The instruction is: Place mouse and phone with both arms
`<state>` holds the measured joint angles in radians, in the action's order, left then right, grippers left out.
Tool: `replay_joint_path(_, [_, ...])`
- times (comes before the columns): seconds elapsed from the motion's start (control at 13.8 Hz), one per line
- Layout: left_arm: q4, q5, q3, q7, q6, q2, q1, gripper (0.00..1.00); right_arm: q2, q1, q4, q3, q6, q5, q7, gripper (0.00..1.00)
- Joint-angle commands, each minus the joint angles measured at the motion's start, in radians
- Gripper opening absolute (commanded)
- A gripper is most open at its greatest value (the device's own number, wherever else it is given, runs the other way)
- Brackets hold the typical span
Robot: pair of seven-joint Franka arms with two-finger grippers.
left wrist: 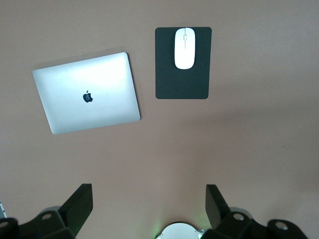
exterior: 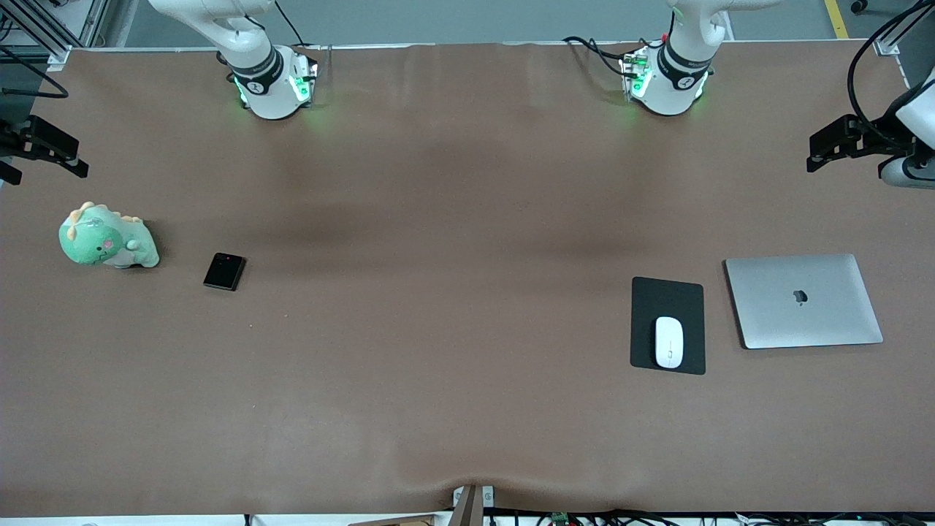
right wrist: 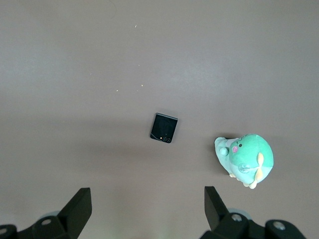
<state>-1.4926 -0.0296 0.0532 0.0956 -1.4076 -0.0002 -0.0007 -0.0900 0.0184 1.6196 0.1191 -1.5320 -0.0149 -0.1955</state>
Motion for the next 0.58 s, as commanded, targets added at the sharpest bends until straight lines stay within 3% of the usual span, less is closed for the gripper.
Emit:
replay_joint_path(0.0, [0.002,0.020,0.002,-0.007,-0.005,-0.012,0.001,1.00,-0.014,-0.011,0.005,-0.010,0.001,0.036,-0.002,1.00])
replay_joint_path(0.51, [0.002,0.022,0.002,-0.007,-0.031,-0.009,0.001,1.00,-0.011,0.000,0.006,-0.013,0.009,0.035,0.110,1.00])
